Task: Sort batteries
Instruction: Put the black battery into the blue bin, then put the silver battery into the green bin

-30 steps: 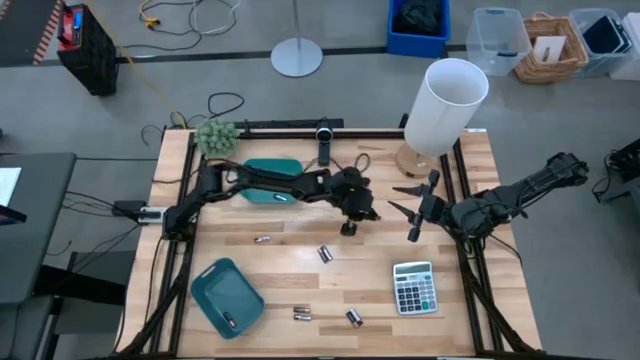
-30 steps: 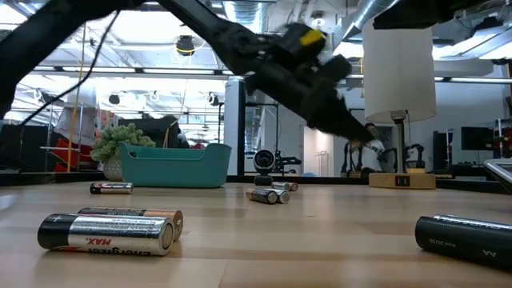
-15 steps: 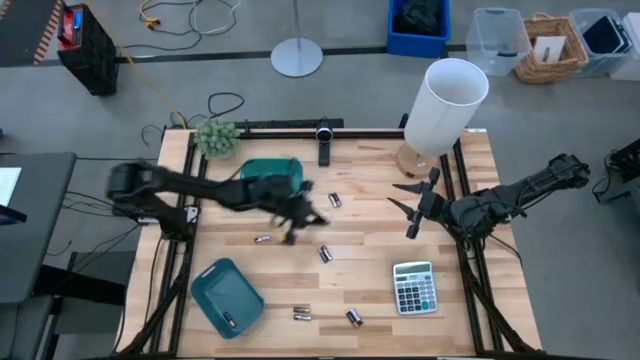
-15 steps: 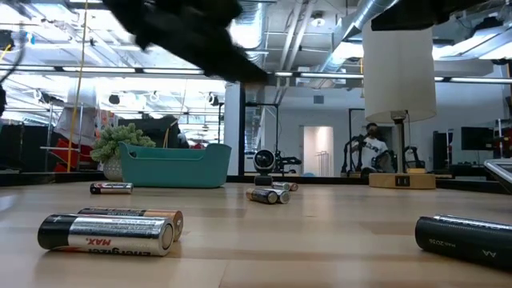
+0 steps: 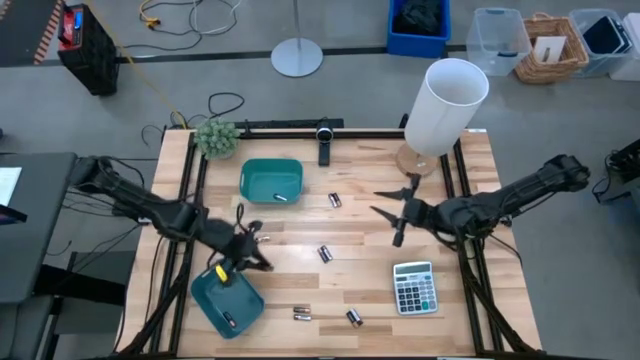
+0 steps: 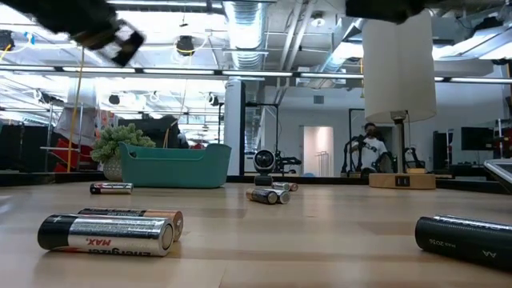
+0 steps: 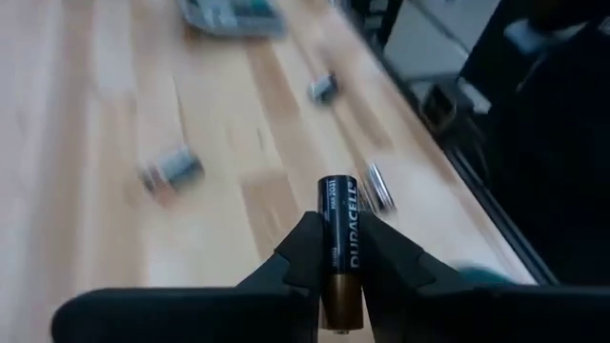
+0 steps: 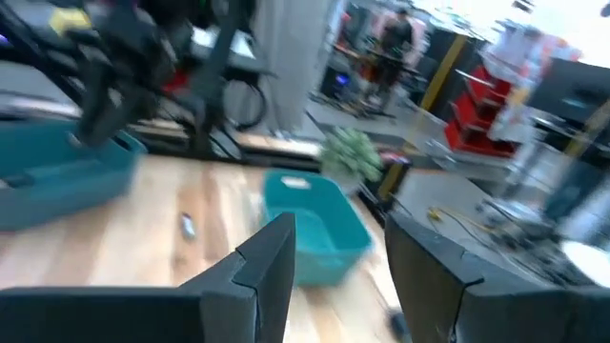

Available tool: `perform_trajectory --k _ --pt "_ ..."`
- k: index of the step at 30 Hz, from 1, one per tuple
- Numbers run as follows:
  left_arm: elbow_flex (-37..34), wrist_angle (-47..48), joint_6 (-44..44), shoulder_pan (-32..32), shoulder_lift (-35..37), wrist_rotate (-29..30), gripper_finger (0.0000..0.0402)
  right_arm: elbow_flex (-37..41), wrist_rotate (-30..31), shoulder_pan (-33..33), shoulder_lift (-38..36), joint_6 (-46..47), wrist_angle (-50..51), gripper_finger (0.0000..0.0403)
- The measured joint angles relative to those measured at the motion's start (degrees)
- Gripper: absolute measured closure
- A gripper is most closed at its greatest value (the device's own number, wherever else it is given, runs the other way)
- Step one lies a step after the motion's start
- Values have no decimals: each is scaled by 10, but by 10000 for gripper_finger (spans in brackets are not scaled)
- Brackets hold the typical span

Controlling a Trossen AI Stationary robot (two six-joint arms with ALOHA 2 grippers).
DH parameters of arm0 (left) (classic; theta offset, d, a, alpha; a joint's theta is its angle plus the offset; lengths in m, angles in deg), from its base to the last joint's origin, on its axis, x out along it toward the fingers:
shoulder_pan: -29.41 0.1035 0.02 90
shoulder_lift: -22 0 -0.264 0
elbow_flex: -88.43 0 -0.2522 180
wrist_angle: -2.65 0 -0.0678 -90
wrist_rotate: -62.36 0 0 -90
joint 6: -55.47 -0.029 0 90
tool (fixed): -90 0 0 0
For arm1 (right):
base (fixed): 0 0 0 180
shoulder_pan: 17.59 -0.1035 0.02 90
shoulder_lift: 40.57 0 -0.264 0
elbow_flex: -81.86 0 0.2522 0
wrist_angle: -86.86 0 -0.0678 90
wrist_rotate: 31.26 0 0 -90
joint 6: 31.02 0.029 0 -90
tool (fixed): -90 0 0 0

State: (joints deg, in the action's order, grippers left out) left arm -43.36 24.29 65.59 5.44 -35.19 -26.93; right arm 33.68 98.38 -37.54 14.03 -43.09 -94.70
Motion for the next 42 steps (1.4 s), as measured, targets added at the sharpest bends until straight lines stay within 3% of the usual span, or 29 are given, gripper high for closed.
perform_trajectory --k 5,11,17,23,32,35,39,42 --pt "-1 51 135 -89 -15 55 360 0 -67 24 73 6 -87 223" --pt "-1 82 311 -189 -30 70 360 -12 -105 40 162 38 -157 223" --pt "-1 124 482 -259 -44 83 360 -83 -164 44 271 29 -159 223" --pt "0 179 608 -288 -83 59 347 -190 -224 48 376 -3 -148 223" --pt "0 194 661 -303 -128 55 242 -348 -329 74 530 2 -72 223" --pt "3 222 666 -302 -129 68 230 -397 -352 87 581 13 -41 223" --pt "30 283 699 -308 -129 121 232 -473 -367 101 640 15 25 223" --pt "49 284 675 -319 -129 169 237 -535 -371 113 682 3 84 223"
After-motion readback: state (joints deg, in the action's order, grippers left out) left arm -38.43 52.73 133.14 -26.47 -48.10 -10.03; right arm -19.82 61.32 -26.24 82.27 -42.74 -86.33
